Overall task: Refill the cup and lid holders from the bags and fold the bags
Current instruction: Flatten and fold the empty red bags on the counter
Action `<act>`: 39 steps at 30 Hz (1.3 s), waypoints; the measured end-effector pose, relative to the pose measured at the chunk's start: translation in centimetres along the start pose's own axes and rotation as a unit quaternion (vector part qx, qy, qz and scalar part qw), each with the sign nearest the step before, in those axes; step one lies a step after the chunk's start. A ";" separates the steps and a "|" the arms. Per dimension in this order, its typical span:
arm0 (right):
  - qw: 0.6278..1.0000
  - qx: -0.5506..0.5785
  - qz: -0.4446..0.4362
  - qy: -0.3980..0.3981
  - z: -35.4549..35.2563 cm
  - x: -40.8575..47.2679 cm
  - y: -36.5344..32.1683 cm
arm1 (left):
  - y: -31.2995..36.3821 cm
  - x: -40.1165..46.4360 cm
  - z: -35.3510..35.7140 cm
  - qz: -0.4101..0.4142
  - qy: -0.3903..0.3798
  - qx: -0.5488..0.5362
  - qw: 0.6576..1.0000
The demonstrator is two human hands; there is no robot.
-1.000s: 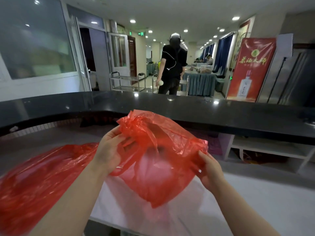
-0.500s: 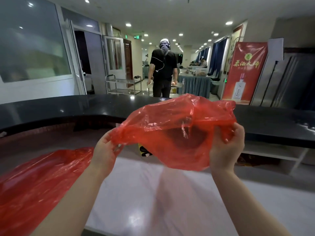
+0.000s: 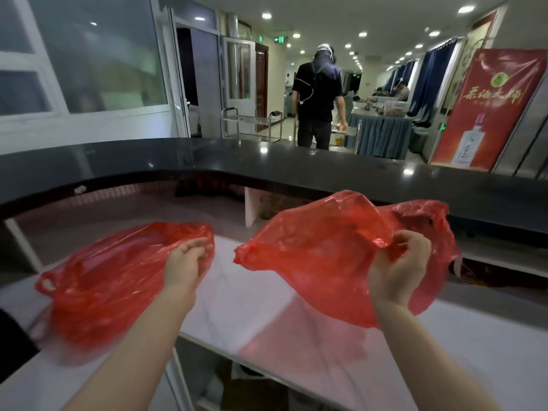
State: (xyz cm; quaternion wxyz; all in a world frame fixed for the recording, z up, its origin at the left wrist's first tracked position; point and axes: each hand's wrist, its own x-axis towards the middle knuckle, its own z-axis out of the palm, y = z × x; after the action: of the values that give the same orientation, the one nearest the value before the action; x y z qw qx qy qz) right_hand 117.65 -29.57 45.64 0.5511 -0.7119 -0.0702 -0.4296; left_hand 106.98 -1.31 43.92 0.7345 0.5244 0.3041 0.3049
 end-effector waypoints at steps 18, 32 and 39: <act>0.847 0.009 -0.124 -0.517 2.0 -11.4 -0.2 | -2.0 -4.3 -1.1 -0.093 -0.231 0.145 0.958; 0.964 -0.034 0.029 -0.262 -3.8 -8.6 3.9 | -8.5 -3.4 -1.8 -0.124 -0.159 0.290 0.935; 0.927 -0.057 0.210 -0.305 -4.4 -6.4 5.9 | -9.9 -3.7 -0.2 -0.261 -0.164 0.109 0.945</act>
State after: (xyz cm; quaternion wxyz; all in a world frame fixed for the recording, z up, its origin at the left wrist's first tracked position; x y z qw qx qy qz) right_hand 114.68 -33.11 37.07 0.5398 -0.8368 -0.0589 -0.0695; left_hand 105.79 -6.70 34.86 0.7667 0.5460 0.3370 -0.0229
